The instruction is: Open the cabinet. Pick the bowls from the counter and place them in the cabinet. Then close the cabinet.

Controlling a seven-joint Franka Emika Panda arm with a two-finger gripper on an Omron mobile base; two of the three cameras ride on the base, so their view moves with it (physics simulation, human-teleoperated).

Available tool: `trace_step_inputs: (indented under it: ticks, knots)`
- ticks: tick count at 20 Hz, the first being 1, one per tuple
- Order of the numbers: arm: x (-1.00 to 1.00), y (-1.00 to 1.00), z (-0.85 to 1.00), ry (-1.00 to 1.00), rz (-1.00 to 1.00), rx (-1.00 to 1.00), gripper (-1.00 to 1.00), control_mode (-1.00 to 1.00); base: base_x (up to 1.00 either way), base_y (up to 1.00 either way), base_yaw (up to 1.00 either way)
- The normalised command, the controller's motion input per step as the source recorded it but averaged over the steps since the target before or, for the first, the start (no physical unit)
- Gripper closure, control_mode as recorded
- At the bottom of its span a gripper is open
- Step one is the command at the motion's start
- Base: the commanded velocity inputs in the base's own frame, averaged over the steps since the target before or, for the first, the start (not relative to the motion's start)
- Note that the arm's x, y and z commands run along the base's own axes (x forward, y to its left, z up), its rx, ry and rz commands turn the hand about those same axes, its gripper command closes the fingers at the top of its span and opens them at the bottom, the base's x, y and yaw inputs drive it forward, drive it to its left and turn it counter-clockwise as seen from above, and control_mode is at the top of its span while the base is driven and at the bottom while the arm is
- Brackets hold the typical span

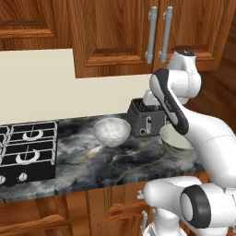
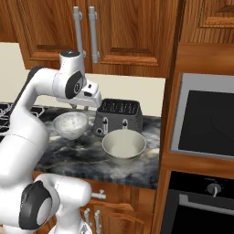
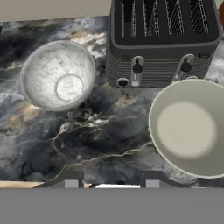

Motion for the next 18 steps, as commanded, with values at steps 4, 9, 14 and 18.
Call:
trace_step_inputs:
  ticks: [4,9,14,18]
  knots:
    - [-0.43,0.06,0.09,-0.18,0.02,-0.01,-1.00,-1.00,0.00,0.00,0.00]
    - [-0.58,0.02,0.22,-0.40,0.00,-0.04,-1.00,-1.00,0.00,0.00,0.00]
    - [-0.40,0.00,0.85,-0.32,0.00,-0.05,-1.00,-1.00,0.00,0.00,0.00]
    - [-0.15,-0.01,0.78,-0.17,0.00,-0.07,-1.00,-1.00,0.00,0.00,0.00]
